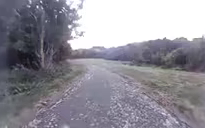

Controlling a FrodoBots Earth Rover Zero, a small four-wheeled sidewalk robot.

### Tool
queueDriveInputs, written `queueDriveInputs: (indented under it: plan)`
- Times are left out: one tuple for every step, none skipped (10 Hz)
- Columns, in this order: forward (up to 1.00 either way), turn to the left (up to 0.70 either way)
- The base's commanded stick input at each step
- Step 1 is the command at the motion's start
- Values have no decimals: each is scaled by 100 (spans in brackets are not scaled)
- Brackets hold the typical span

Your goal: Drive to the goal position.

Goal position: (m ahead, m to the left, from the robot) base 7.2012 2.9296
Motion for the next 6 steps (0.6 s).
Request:
queueDriveInputs:
  plan:
    - [70, 7]
    - [70, 6]
    - [70, 0]
    - [70, 0]
    - [70, 0]
    - [70, 0]
